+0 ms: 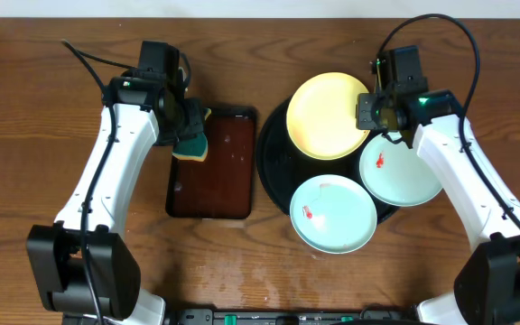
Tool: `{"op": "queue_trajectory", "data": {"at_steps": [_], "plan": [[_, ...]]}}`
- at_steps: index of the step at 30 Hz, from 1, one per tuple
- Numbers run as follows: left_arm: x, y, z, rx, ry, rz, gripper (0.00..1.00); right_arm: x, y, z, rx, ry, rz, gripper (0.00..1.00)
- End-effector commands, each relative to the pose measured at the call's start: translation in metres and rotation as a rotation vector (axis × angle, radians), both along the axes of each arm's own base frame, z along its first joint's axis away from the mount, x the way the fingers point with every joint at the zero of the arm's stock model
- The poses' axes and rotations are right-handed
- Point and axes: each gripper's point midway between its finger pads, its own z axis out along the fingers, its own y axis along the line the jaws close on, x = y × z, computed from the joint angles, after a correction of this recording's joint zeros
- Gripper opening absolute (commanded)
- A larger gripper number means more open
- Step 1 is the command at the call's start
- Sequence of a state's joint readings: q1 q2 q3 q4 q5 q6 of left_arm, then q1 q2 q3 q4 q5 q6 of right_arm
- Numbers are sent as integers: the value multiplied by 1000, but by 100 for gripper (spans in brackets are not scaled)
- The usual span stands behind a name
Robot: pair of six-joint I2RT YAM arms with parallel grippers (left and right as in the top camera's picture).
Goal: Clean dirty plates on tray and stack at the side
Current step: 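Lift the yellow plate off the black tray with the right gripper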
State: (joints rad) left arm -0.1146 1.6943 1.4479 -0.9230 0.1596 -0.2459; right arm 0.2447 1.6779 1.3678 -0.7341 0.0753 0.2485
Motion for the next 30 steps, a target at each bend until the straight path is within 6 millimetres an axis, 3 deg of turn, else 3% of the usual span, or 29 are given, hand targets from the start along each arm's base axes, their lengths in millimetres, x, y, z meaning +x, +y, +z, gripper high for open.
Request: {"op": "queue_trajectory", "data": {"at_steps": [1, 9, 16, 25, 30], "plan": [[0, -2, 6, -12, -16, -19, 8, 0, 16, 14, 47, -38, -1, 1], [3, 4, 7, -5, -28, -4, 9, -1, 57, 21, 79, -83, 67, 1], [6, 31, 7, -12, -26, 67, 8, -3, 100, 31, 78, -160, 143, 1], [1, 14, 10, -131, -5, 26, 8, -1, 147, 33, -9, -283, 199, 1], [-5, 22, 7, -130, 25, 50, 8, 1, 179, 24, -85, -351, 281, 1]]}}
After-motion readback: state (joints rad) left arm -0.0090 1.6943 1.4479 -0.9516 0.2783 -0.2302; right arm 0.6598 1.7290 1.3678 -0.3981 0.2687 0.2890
